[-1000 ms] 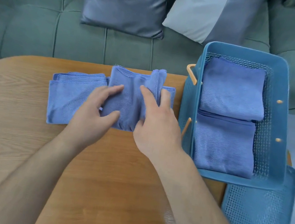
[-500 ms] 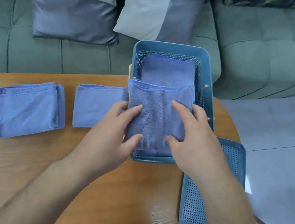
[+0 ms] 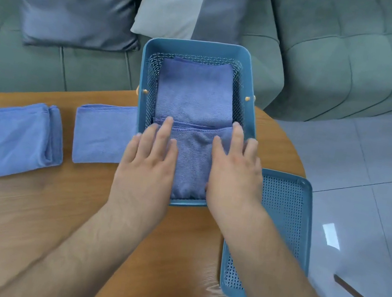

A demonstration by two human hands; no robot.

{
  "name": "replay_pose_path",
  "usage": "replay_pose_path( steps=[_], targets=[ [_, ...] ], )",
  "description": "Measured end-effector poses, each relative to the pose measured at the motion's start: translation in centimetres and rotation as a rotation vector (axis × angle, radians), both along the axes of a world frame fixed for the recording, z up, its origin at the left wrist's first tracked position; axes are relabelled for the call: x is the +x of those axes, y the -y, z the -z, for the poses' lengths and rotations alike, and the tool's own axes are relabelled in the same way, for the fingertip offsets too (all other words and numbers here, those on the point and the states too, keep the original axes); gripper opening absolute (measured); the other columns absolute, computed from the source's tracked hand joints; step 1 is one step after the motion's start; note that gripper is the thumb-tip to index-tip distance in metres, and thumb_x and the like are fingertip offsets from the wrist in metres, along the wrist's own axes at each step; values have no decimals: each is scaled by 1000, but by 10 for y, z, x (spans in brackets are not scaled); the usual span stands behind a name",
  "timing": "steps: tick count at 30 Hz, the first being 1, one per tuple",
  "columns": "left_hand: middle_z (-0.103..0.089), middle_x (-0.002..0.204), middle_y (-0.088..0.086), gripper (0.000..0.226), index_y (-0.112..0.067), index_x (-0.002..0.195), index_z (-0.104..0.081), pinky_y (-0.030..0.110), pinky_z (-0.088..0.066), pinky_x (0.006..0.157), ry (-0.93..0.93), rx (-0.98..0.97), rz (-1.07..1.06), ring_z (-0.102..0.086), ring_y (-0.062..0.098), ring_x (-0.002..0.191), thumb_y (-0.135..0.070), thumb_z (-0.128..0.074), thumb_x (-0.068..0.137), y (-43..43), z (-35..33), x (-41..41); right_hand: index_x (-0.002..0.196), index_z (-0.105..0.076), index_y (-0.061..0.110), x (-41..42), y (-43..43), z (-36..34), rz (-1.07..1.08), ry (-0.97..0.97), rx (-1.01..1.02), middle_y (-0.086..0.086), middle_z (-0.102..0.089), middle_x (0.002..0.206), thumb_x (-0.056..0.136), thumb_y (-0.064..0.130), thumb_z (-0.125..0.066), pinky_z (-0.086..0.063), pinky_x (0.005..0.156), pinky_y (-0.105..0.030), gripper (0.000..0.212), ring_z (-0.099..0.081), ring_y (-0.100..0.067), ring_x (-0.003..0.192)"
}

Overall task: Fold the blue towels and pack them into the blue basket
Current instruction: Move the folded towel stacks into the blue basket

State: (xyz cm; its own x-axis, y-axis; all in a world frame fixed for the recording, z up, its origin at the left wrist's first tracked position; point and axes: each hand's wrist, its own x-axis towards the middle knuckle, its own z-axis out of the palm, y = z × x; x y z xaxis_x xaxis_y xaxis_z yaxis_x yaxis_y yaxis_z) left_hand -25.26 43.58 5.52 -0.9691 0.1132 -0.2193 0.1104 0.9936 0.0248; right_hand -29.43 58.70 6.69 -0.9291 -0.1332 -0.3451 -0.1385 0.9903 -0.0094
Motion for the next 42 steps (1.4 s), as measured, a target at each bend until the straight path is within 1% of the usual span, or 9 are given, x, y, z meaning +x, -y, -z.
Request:
replay_pose_path(
  steps=[3, 7, 12, 17, 23, 25, 28, 34, 42],
  targets=[
    [-24, 164, 11, 87, -6, 155, -28, 46, -3, 124, 45, -129, 104, -21, 30, 152, -34, -71, 85, -1, 1, -12, 160, -17, 23, -3, 7, 1, -188, 25, -28, -14, -3, 166, 100, 19, -51, -18, 123, -41, 69, -15, -36, 149],
    [-23, 163, 14, 79, -4, 156, -13, 46, -2, 126, 196, -245, 160, -25, 30, 150, -33, -55, 97, -11, 9, -31, 161, -13, 28, -12, 9, 22, -159, 225, -45, -13, -9, 162, 91, 24, -70, -39, 111, -40, 90, -25, -33, 141],
    [-51, 135, 12, 65, 0, 138, -34, 36, -33, 109, 270, -291, 250, -48, 29, 128, -31, -64, 90, -25, 14, -47, 160, -13, 29, -18, 10, 41, -112, 280, -43, -11, -11, 157, 85, 24, -77, -49, 98, -41, 98, -27, -34, 137],
    [-66, 115, 3, 50, -4, 129, -43, 32, -34, 80, 299, -303, 244, -65, 24, 108, -19, -65, 86, -31, 12, -58, 158, -18, 31, -18, 10, 43, -92, 291, -61, -10, -15, 154, 83, 17, -75, -48, 98, -42, 95, -24, -35, 139],
    [-63, 119, 8, 60, -7, 131, -51, 36, -39, 101, 106, -109, 248, -61, 28, 108, -32, -71, 80, -7, 19, -42, 158, -22, 33, -13, 3, 28, -94, 251, -119, -6, -23, 155, 85, 24, -74, -45, 101, -40, 89, -29, -29, 138],
    [-69, 112, 6, 70, -7, 129, -59, 40, -40, 108, -6, 50, 211, -66, 27, 103, -30, -83, 68, 6, 25, -33, 156, -29, 31, -5, 3, 14, -68, 225, -195, -3, -30, 154, 90, 21, -67, -43, 103, -40, 77, -33, -27, 137],
    [-67, 121, 5, 58, -8, 134, -57, 41, -31, 116, -129, 359, 91, -62, 25, 114, -26, -77, 82, 24, 20, -17, 151, -42, 24, 9, 15, -13, 24, 67, -343, -2, -46, 143, 93, 20, -56, -42, 105, -42, 59, -42, -28, 128],
    [-62, 113, -9, 24, -13, 120, -64, 12, -38, 97, -333, 805, -217, -56, 3, 107, -20, -62, 97, 87, -3, 16, 134, -60, 23, 25, 95, -50, -51, -80, -658, 3, -61, 122, 95, 19, -55, -47, 93, -41, 40, -50, -24, 113],
    [-64, 122, -4, 29, -14, 126, -63, 22, -39, 95, -229, 701, -634, -57, 11, 116, -25, -58, 100, 218, 45, 57, 138, -53, 19, 26, 232, -22, -309, 102, -567, -2, -54, 132, 100, 25, -49, -47, 97, -42, 38, -47, -26, 125]
  ],
)
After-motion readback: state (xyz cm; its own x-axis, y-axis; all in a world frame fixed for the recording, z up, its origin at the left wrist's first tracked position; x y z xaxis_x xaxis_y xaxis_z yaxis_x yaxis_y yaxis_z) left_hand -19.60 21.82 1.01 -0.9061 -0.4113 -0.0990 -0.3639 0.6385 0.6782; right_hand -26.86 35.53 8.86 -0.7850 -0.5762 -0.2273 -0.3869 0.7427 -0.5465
